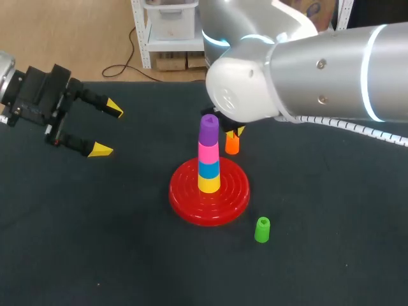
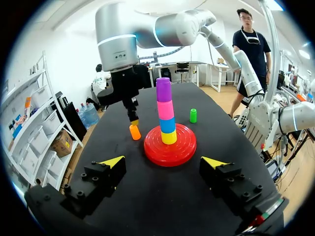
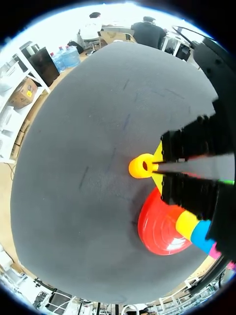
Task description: Pick up and stack the cylinders on the red base in this order: pink,purple,orange,green
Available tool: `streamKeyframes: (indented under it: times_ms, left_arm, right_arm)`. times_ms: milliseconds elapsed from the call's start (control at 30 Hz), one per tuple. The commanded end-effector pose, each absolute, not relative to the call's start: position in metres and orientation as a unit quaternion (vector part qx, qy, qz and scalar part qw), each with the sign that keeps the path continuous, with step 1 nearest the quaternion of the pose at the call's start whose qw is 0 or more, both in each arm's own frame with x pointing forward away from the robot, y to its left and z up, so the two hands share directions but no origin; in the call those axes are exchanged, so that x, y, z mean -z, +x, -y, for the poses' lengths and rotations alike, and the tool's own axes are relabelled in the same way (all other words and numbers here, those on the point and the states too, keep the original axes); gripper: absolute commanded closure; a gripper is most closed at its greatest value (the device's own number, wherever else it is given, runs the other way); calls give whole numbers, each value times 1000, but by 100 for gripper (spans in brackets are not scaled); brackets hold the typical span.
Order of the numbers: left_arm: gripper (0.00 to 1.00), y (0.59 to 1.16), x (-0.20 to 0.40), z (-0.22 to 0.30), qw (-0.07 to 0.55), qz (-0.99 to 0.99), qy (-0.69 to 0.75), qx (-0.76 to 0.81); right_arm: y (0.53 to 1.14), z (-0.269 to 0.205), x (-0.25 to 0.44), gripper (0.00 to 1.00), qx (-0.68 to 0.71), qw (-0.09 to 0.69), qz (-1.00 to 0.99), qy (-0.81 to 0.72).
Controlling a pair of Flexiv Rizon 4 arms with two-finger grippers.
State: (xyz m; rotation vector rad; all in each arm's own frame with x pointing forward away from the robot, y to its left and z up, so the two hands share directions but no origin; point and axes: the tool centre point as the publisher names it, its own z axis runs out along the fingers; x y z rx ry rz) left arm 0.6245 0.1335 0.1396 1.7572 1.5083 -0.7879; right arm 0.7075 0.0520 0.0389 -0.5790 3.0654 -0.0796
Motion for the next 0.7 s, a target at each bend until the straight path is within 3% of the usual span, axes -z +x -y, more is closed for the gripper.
streamKeyframes:
  times_ms: [33,700]
  left_arm:
    - [0,625,-139,-134,342,-578,676,303]
    - [0,625,-139,-134,342,-578,676,303]
  right_arm:
    - [701,-48,-41,0,22,21,-983,-184]
    - [717,-52,-32,0,11,36,-982,-186]
